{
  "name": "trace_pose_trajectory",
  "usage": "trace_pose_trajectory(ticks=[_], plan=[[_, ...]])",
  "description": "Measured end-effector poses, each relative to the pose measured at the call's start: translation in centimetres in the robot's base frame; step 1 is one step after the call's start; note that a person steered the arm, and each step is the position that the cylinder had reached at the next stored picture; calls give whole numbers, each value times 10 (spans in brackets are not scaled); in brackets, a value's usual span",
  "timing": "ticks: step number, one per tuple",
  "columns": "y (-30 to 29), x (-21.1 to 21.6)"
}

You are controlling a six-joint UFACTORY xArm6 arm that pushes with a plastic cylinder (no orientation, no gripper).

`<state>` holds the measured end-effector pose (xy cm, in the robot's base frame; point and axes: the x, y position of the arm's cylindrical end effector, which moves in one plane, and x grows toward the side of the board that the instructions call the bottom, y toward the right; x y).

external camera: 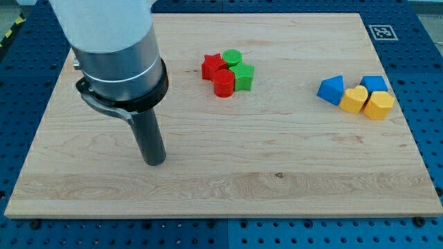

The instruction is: Move your arm to the right of the green star

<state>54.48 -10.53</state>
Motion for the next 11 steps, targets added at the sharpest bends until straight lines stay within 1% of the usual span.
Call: trace_pose_trajectory(ticks=[3,4,5,6,7,8,9,10,11], plan=[[-1,0],[11,0],[56,0],[109,-14],[137,-49],[139,-65],[139,-72],[145,-91],[156,-102]])
